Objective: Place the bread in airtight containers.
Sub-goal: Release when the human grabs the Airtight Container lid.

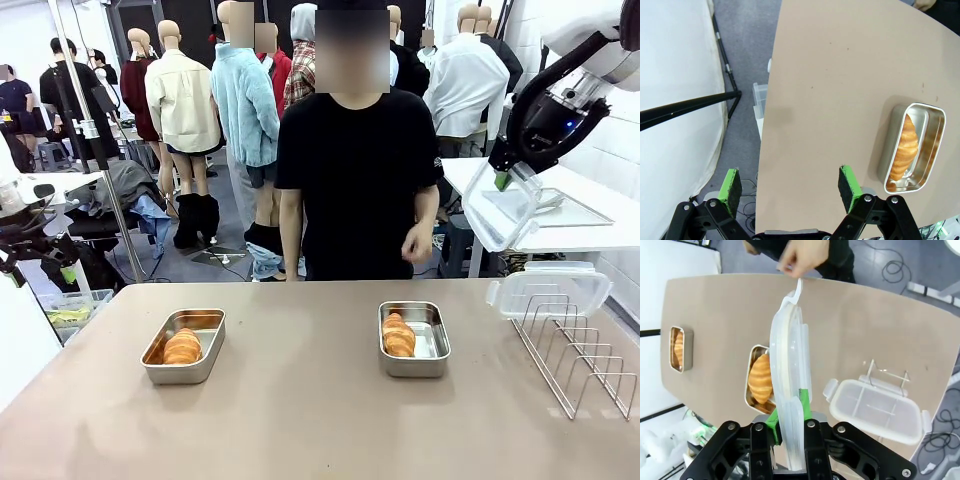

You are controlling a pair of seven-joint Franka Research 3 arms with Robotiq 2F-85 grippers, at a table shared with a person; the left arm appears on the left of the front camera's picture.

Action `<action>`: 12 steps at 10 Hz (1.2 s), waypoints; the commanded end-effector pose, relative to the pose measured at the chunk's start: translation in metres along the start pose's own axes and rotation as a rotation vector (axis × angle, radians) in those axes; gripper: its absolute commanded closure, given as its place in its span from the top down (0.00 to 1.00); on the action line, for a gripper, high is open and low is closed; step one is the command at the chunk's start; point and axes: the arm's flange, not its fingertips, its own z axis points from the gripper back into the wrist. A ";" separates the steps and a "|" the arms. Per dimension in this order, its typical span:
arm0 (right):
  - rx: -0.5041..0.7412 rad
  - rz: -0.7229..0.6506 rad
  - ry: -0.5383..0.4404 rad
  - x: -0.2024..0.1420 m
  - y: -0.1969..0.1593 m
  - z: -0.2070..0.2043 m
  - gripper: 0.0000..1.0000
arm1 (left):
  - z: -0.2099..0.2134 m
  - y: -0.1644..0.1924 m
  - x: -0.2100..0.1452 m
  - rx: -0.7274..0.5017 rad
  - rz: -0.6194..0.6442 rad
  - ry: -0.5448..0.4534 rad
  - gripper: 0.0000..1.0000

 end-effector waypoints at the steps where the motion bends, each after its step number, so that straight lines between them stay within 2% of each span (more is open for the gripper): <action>1: 0.005 0.011 0.010 -0.004 0.001 0.006 0.00 | 0.002 0.001 0.000 0.002 0.003 0.002 1.00; 12: 0.005 0.011 0.010 -0.004 0.001 0.006 0.00 | 0.002 0.001 0.000 0.002 0.003 0.002 1.00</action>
